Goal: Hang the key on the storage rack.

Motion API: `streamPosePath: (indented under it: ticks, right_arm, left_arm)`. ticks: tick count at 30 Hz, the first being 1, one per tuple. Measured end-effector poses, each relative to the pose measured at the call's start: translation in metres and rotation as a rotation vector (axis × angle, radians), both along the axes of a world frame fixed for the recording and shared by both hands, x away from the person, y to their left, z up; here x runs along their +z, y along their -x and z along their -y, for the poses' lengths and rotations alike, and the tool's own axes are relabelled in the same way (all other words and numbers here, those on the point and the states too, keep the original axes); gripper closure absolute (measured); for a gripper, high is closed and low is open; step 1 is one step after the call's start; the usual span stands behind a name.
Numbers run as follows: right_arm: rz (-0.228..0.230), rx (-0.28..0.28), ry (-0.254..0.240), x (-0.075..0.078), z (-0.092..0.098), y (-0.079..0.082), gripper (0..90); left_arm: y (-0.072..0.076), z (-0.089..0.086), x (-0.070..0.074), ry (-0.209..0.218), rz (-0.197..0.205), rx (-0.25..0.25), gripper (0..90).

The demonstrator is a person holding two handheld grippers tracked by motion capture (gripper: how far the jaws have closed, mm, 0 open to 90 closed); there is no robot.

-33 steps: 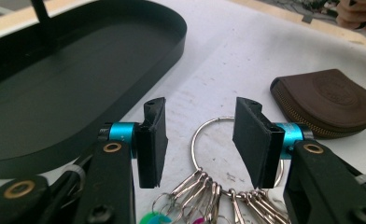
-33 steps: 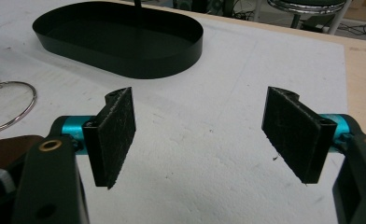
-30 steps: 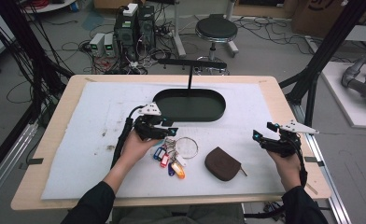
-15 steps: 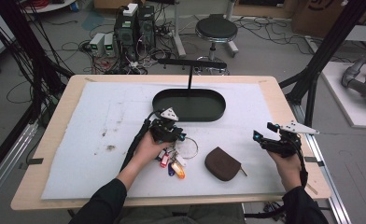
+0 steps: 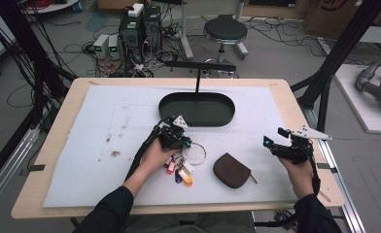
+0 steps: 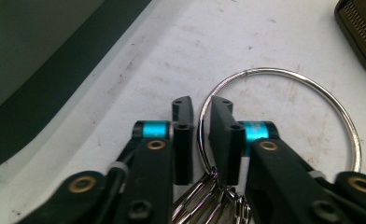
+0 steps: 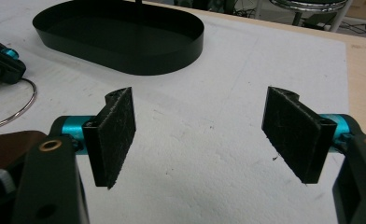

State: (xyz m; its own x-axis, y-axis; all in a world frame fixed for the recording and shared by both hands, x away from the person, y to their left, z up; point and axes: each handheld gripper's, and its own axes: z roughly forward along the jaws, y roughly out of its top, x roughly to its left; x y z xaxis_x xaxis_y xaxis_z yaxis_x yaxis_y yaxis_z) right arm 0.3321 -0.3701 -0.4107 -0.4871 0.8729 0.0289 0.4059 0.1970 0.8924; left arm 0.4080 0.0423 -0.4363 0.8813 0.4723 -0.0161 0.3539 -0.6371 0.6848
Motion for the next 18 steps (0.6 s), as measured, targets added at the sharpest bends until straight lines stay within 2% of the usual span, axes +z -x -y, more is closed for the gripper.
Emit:
streamPosePath:
  ticks: [4,8,11,12,13,14,15,18]
  right_arm:
    - [0.001,0.0,0.001,0.0,0.0,0.0,26.5]
    - [0.002,0.0,0.0,0.0,0.0,0.0,26.5]
    - [0.004,0.001,0.002,0.0,0.001,0.0,26.5]
    - [0.001,0.0,0.0,0.0,0.001,0.0,26.5]
    - [0.003,-0.001,0.0,0.0,0.001,0.0,26.5]
    - [0.003,-0.001,0.0,0.0,0.001,0.0,26.5]
    - [0.002,-0.002,-0.002,0.0,0.001,0.0,26.5]
    - [0.003,-0.002,-0.002,0.0,0.001,0.0,26.5]
  left_arm:
    - [0.001,0.001,0.0,-0.006,0.01,0.001,85.7]
    - [0.001,0.0,0.0,0.009,0.005,0.004,85.8]
    - [0.001,-0.004,0.004,0.049,0.002,0.005,85.8]
    - [0.001,-0.004,0.004,0.049,0.002,0.005,85.8]
    - [0.001,-0.007,0.007,0.084,0.005,0.008,85.9]
    - [0.001,-0.007,0.007,0.084,0.005,0.008,85.9]
    - [0.002,-0.01,0.011,0.11,0.013,0.004,86.1]
    - [0.002,-0.013,0.014,0.134,0.016,0.003,86.1]
